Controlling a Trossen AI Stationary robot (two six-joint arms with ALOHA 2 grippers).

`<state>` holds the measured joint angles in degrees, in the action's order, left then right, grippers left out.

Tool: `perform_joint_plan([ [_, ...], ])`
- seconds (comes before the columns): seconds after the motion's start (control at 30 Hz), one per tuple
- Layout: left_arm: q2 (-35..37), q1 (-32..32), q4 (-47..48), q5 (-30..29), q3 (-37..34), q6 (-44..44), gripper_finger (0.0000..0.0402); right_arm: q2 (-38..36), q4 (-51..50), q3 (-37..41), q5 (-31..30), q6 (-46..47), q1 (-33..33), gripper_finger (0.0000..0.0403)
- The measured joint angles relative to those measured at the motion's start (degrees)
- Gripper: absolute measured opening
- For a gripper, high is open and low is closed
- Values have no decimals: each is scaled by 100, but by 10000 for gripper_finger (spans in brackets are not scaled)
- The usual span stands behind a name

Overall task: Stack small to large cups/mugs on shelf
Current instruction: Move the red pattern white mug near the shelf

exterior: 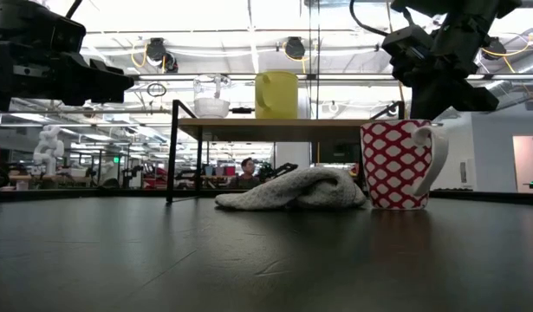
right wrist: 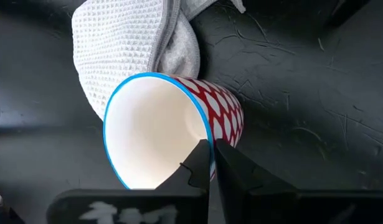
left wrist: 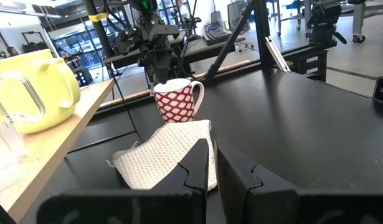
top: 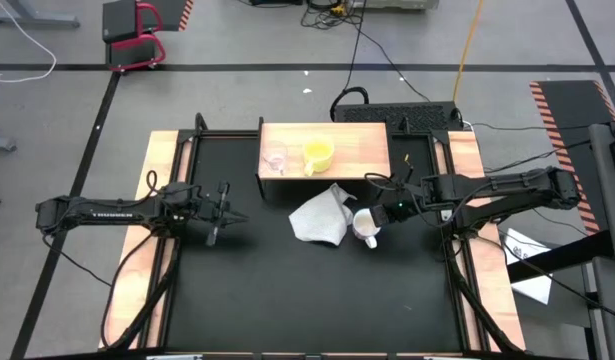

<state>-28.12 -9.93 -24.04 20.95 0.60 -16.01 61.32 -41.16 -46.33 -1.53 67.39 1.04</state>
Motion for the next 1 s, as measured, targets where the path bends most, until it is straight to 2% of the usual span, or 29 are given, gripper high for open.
perform_joint_plan([
  [1.0, 2, 2, 204, 2, 0, -17, 31, -2, -108, -4, -19, -209, 0, 9],
])
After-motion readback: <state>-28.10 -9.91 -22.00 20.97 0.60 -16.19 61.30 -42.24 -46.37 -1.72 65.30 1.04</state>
